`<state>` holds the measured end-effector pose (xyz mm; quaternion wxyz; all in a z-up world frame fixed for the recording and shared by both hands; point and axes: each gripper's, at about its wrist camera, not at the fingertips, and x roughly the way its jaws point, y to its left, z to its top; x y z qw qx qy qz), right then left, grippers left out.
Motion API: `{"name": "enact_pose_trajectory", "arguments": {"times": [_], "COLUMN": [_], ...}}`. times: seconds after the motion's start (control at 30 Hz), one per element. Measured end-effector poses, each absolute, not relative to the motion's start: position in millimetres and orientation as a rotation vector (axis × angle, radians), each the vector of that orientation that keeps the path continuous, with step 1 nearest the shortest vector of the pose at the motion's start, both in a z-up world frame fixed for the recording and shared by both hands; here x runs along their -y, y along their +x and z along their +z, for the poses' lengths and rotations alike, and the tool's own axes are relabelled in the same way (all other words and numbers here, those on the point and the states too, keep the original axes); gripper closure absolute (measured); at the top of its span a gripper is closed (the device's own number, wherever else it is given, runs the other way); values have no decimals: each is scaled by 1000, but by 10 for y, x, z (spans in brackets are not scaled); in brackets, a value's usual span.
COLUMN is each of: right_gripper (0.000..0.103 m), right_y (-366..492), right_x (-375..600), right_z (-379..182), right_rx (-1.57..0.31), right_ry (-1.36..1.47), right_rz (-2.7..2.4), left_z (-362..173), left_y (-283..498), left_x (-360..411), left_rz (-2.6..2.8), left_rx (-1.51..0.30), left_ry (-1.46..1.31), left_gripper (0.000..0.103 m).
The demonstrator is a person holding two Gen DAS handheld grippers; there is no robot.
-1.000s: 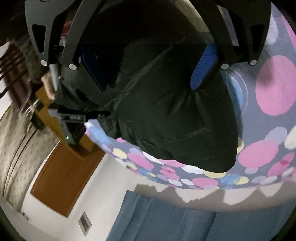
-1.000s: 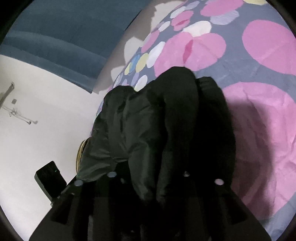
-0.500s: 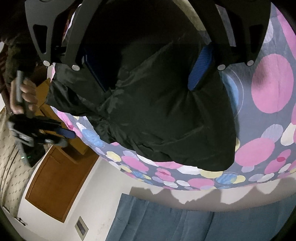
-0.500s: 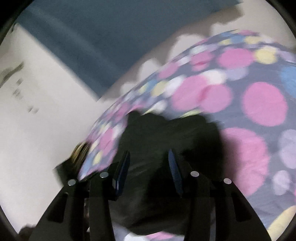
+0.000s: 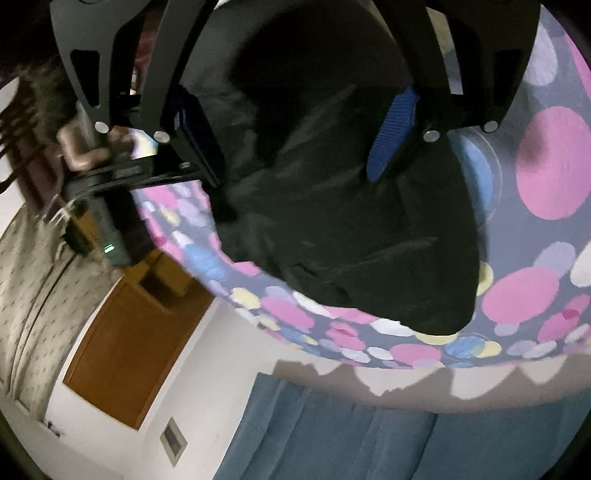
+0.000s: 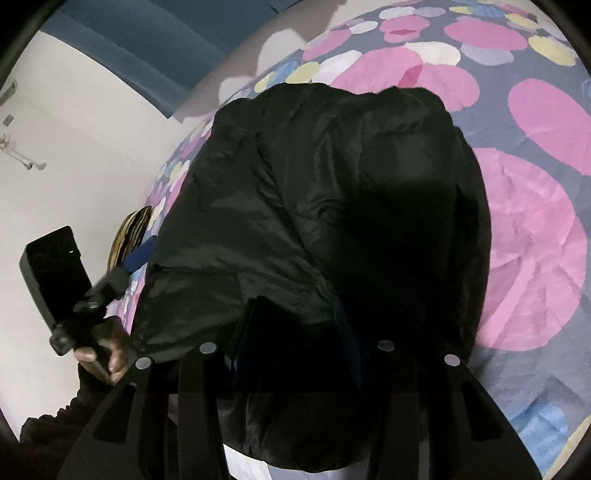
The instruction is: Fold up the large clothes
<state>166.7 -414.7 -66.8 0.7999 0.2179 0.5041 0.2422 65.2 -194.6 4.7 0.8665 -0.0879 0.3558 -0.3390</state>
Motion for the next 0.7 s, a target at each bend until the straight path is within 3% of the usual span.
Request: {"name": "enact_pose_trajectory", "arguments": {"times": [0.27,0.7], "right_gripper": [62,63], "right_y": [1783,1787], "right_x": [4102,4097], "right_z": [-872,-902], "right_rx": [-1081,-1057], "right_ry": [506,515], "right_rz": [538,537], "left_z": [-246,-343], "left_y": [855,859], "left_x": [2033,2111], "left_rz": [-722,-696], "left_rx": [-853,-837], "left_ry": [-156,-139], "left_gripper": [26,26]}}
